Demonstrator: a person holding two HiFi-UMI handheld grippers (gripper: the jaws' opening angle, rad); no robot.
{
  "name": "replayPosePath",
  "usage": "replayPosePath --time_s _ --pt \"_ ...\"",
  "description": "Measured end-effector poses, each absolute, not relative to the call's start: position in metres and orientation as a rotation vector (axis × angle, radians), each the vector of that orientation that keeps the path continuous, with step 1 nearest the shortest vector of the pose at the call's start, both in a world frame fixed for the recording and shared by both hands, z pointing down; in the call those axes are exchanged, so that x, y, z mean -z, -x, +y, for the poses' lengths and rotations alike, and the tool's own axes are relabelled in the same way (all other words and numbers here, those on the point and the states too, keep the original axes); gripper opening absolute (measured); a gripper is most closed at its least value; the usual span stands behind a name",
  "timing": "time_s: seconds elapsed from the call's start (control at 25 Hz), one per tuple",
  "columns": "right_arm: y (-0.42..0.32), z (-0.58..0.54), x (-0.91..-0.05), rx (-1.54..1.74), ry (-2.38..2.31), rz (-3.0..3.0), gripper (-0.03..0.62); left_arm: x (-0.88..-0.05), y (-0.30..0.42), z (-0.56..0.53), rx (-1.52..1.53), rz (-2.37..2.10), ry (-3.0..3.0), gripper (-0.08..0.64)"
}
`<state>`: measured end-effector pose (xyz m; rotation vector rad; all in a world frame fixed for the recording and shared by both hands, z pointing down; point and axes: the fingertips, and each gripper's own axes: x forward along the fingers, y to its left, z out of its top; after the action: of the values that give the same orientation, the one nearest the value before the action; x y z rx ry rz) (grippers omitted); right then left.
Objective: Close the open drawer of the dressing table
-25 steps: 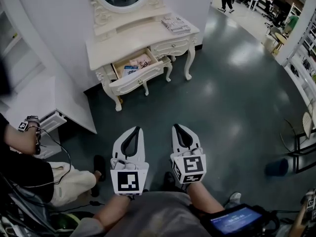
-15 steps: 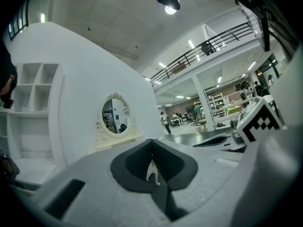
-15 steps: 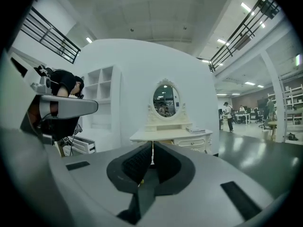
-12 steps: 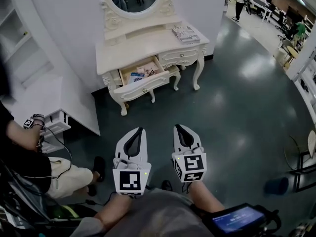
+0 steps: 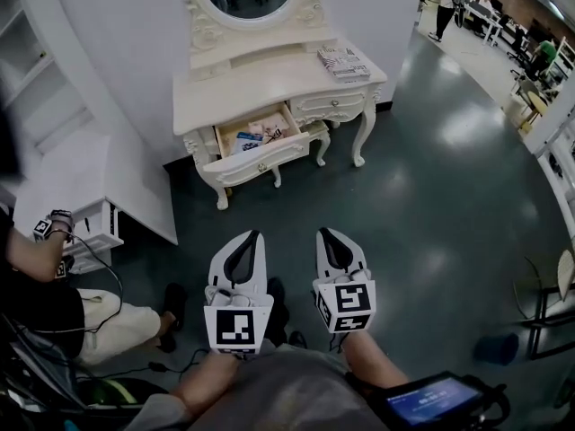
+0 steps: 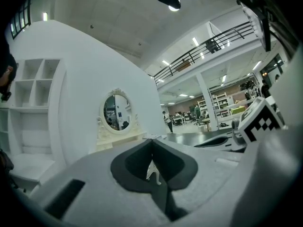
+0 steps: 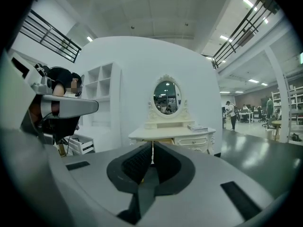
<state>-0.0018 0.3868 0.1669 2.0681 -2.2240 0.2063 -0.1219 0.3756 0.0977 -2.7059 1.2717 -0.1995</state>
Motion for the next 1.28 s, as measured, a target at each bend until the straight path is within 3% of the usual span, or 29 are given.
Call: replayPosePath --time_s 0.6,1.28 --pt "-0.021 0.259 -0.211 -0.334 -2.003 -2.221 0.015 -0.140 0.097 0.243 0.300 1.333 2.747 0.015" --pt "-0.069 0.134 -0.167 -0.244 -2.035 -2.257 0.015 -0.102 0.055 0.123 0.223 1.347 2.682 0.015"
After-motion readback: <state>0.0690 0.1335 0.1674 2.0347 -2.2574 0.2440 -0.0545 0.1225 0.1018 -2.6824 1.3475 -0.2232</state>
